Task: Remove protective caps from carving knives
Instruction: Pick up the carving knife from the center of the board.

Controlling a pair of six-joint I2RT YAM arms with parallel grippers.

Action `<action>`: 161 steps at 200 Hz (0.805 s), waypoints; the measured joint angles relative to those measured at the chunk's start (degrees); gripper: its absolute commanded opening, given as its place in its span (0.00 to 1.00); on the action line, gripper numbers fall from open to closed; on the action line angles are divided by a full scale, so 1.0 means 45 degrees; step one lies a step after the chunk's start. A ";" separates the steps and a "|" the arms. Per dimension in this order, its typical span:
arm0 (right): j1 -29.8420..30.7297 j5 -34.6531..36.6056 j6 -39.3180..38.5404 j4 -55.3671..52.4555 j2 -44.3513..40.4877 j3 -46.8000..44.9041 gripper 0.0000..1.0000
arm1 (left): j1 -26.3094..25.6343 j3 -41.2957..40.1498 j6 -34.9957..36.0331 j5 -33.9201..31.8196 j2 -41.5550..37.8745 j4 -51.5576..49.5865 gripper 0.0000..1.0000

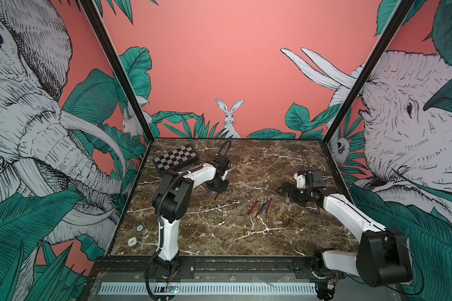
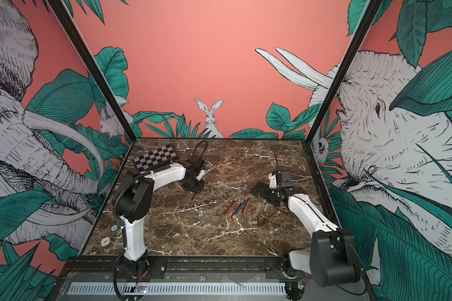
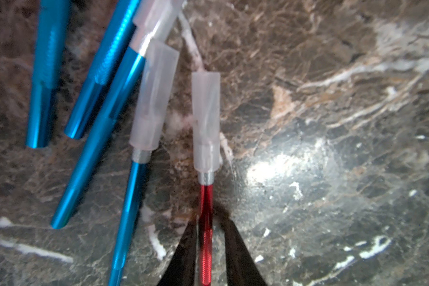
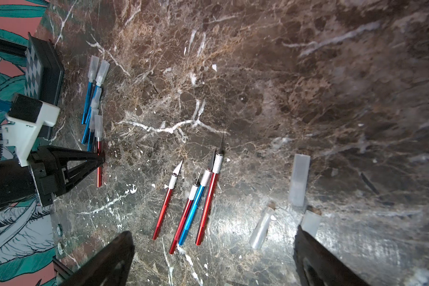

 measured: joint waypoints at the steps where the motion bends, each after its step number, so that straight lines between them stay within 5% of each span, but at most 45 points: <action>1: 0.0000 0.0000 0.0005 0.0000 -0.0005 -0.0005 0.95 | -0.0005 0.0000 0.0005 -0.0005 0.0000 0.0000 0.23; 84: 0.0000 -0.0019 -0.0049 0.0165 -0.0034 -0.0015 0.81 | -0.0005 -0.0141 0.0092 0.0092 -0.0068 0.0107 0.10; 161: 0.0000 -0.0058 -0.0044 0.0165 -0.0083 -0.0015 0.78 | -0.0180 -0.0141 0.0097 0.0806 -0.0121 0.0034 0.06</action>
